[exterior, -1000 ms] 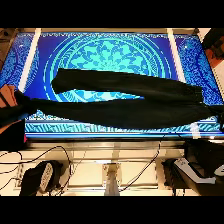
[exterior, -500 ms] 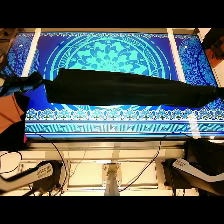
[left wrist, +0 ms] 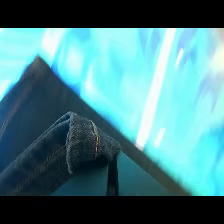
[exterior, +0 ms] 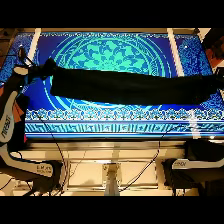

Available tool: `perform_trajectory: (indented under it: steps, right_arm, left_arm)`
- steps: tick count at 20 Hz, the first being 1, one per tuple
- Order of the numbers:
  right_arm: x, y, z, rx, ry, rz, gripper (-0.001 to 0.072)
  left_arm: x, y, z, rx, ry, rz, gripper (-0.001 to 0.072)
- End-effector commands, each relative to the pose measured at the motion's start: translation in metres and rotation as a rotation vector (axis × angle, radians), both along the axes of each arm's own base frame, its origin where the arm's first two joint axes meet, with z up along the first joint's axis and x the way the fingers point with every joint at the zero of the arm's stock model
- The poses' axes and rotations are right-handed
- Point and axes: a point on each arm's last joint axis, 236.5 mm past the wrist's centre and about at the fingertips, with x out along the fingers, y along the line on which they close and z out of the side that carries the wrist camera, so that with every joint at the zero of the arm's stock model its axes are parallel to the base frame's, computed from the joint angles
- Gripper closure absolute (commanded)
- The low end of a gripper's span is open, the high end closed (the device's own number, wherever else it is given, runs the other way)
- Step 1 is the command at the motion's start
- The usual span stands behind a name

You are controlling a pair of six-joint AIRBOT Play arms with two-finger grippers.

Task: Fold the clothes and pants, and hang the long-sleeved shirts on hangers.

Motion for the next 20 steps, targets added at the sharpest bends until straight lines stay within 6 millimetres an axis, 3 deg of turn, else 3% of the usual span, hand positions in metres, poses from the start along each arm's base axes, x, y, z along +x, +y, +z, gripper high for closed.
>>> perform_trajectory:
  steps: [1, 2, 3, 4, 7, 8, 9, 10, 11, 12, 14, 16, 20]
  right_arm:
    - [0.048, -0.018, -0.01, 0.06, -0.048, -0.055, 0.0451]
    - [0.06, -0.021, -0.012, 0.041, -0.05, 0.003, 0.0432]
    - [0.071, -0.025, -0.014, 0.034, -0.055, 0.05, 0.0396]
    - [0.08, -0.023, -0.015, 0.021, -0.057, 0.109, 0.0284]
    - [0.095, -0.011, -0.02, -0.012, -0.061, 0.257, 0.0258]
    - [0.094, -0.006, -0.02, -0.032, -0.059, 0.307, 0.026]
    - [0.09, 0.0, -0.021, -0.056, -0.049, 0.358, 0.0264]
    - [0.083, 0.004, -0.022, -0.064, -0.029, 0.404, 0.0319]
    - [0.073, 0.009, -0.024, -0.082, -0.001, 0.47, 0.0522]
    - [0.058, 0.01, -0.029, -0.119, 0.041, 0.544, 0.0674]
    - [0.029, 0.007, -0.039, -0.16, 0.116, 0.66, 0.0686]
    - [-0.001, 0.004, -0.049, -0.162, 0.157, 0.761, 0.0687]
    - [-0.044, -0.011, -0.06, -0.088, 0.18, 0.803, 0.0687]
  left_arm:
    - [0.03, 0.07, 0.016, -0.051, -0.168, 0.418, 0.0513]
    - [0.031, 0.081, 0.014, -0.056, -0.178, 0.467, 0.0302]
    - [0.034, 0.083, 0.009, -0.07, -0.172, 0.473, 0.0151]
    - [0.036, 0.085, 0.005, -0.07, -0.167, 0.475, 0.0119]
    - [0.042, 0.07, 0.005, -0.09, -0.155, 0.417, 0.0124]
    - [0.046, 0.054, 0.01, -0.099, -0.149, 0.356, 0.0196]
    - [0.049, 0.027, 0.018, -0.098, -0.138, 0.246, 0.0391]
    - [0.05, -0.009, 0.027, -0.06, -0.126, 0.1, 0.0533]
    - [0.048, -0.046, 0.035, -0.01, -0.12, -0.049, 0.0591]
    - [0.041, -0.088, 0.044, 0.012, -0.116, -0.193, 0.0691]
    - [0.013, -0.184, 0.061, -0.018, -0.099, -0.446, 0.0688]
    - [-0.018, -0.265, 0.066, -0.053, -0.08, -0.596, 0.0688]
    - [-0.088, -0.411, 0.035, -0.099, -0.004, -0.745, 0.0688]
